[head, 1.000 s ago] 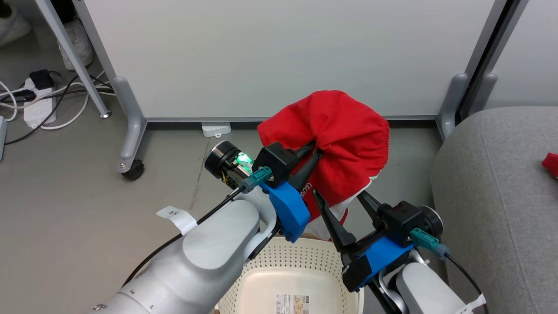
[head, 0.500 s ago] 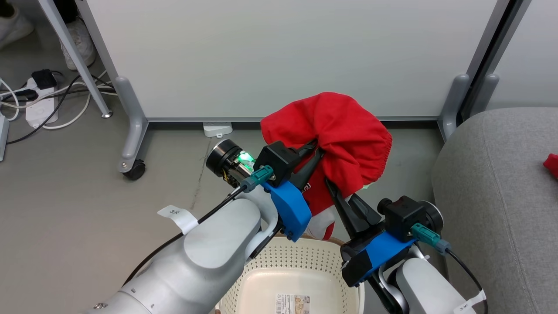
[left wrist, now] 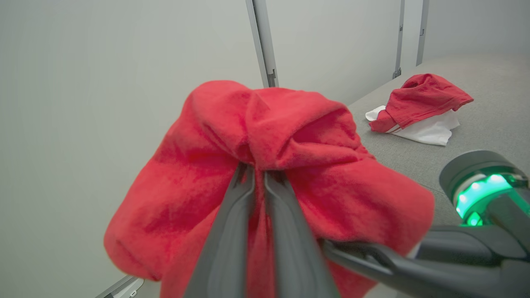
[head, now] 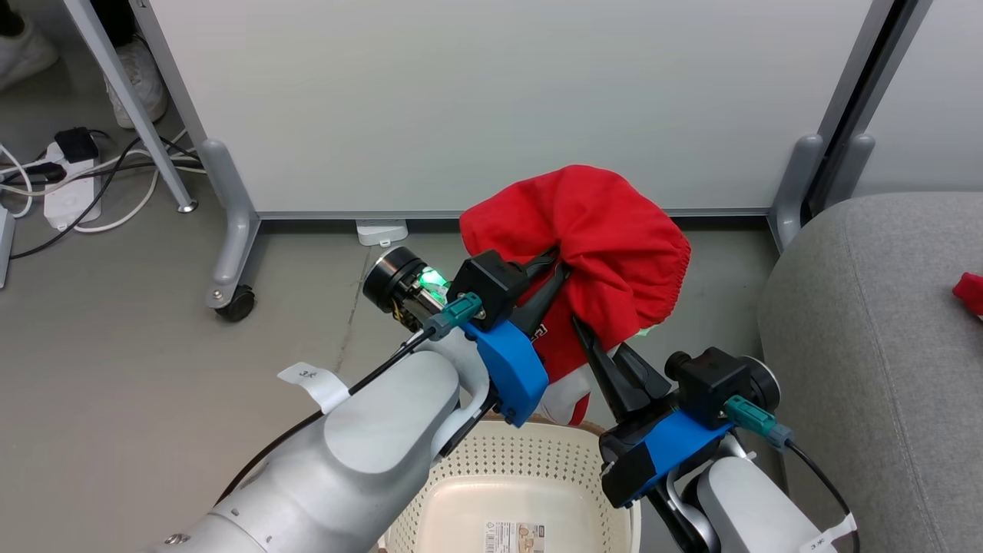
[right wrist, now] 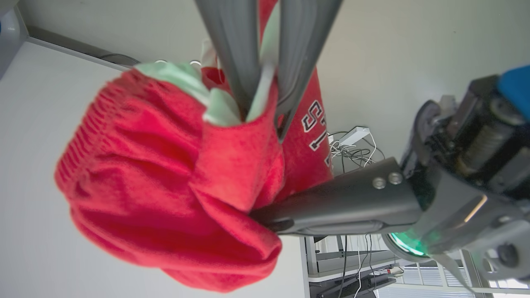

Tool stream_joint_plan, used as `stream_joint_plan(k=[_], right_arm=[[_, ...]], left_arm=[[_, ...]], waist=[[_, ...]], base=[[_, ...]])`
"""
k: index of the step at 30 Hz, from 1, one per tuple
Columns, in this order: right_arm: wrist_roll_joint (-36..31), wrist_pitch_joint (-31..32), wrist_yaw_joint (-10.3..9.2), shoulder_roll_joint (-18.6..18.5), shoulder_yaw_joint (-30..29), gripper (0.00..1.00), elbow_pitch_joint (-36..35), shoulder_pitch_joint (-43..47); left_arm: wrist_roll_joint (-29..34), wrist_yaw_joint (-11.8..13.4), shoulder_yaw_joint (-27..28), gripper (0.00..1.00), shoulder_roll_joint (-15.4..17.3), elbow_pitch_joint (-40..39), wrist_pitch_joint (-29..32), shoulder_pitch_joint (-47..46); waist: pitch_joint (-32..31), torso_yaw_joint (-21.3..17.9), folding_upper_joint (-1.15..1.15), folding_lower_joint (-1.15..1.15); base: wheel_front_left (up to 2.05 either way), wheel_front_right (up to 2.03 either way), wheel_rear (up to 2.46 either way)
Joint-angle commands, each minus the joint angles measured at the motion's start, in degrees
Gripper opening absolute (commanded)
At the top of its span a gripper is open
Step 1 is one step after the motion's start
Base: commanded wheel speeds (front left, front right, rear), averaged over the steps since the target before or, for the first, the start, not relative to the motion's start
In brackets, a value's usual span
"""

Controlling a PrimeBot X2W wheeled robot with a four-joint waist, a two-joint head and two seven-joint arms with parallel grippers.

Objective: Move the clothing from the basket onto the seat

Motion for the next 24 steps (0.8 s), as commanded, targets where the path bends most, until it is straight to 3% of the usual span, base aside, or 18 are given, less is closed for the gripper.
stream_joint_plan(k=[1,12,13,14,24], right_arm=[[0.17,-0.02,0.03,0.14,-0.05,0.00,-0.31,0.64],[0.26,-0.02,0.03,0.15,-0.18,0.00,-0.55,1.16],[0.28,-0.02,0.03,0.15,-0.22,0.00,-0.55,1.15],[0.30,-0.02,0.03,0.15,-0.27,0.00,-0.57,1.16],[0.36,-0.03,0.03,0.14,-0.49,0.00,-0.85,1.33]], left_arm=[[-0.17,-0.02,0.01,0.00,0.19,0.11,-0.27,0.08],[-0.46,0.20,0.08,0.00,0.30,0.24,-0.32,0.60],[-0.54,0.27,0.19,0.36,0.25,0.29,-0.32,0.66],[-0.54,0.55,0.19,1.00,0.22,0.41,-0.27,0.59],[0.62,1.60,0.07,1.00,0.34,-0.16,-0.32,0.35]], waist=[[-0.06,0.01,0.00,0.00],[-0.52,-0.06,0.00,0.00],[-0.56,-0.08,0.00,0.00],[-0.58,-0.09,0.00,0.00],[-0.57,-0.06,0.00,0.00]], base=[[0.00,0.00,0.00],[0.00,0.00,0.00],[0.00,0.00,0.00],[0.00,0.00,0.00],[0.00,0.00,0.00]])
